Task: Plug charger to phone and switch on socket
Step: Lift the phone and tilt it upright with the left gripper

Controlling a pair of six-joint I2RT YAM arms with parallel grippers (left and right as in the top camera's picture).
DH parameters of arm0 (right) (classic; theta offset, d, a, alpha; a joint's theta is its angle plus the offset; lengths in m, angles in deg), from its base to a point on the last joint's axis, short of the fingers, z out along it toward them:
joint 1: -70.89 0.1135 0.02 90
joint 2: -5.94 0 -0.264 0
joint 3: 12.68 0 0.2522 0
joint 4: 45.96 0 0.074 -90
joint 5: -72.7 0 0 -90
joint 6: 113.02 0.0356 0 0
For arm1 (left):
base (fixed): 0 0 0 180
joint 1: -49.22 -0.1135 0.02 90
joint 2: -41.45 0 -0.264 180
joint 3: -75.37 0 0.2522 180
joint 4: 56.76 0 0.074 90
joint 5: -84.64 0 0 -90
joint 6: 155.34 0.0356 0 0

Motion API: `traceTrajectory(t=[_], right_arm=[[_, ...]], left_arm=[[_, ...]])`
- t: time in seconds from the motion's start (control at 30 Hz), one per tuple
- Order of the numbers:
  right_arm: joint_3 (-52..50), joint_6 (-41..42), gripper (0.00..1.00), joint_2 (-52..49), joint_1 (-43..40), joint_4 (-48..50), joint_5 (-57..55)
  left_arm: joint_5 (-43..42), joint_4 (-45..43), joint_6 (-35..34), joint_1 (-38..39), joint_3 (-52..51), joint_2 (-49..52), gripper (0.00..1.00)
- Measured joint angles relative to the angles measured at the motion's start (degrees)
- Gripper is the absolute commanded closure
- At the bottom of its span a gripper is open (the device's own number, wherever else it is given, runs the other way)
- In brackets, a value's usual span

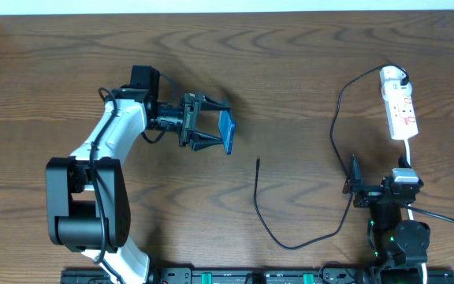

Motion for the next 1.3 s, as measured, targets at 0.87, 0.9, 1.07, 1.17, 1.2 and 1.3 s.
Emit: traceTrajectory(t=[0.87,0.9,1.07,1.17,1.2,1.3], right_arm=[[0.0,0.0,0.01,0.0,0.0,0.0,0.0],[0.0,0.0,0.01,0.0,0.0,0.0,0.0],[0.0,0.0,0.01,0.0,0.0,0.0,0.0],[0.0,0.0,0.01,0.0,0.0,0.0,0.0],[0.0,0.0,0.01,0.0,0.0,0.0,0.0],[0.0,0.0,0.01,0.0,0.0,0.0,0.0]], left_arm=[[-1.2,0.0,-6.3,0.0,0.0,0.0,0.92],[-1.2,0.0,-6.3,0.0,0.0,0.0,0.93],[-1.2,0.0,-6.3,0.0,0.0,0.0,0.93],[-1.2,0.0,-6.3,0.0,0.0,0.0,0.93],[-1.2,0.0,-6.3,0.0,0.0,0.0,0.93],[-1.2,0.0,-6.3,0.0,0.0,0.0,0.93]])
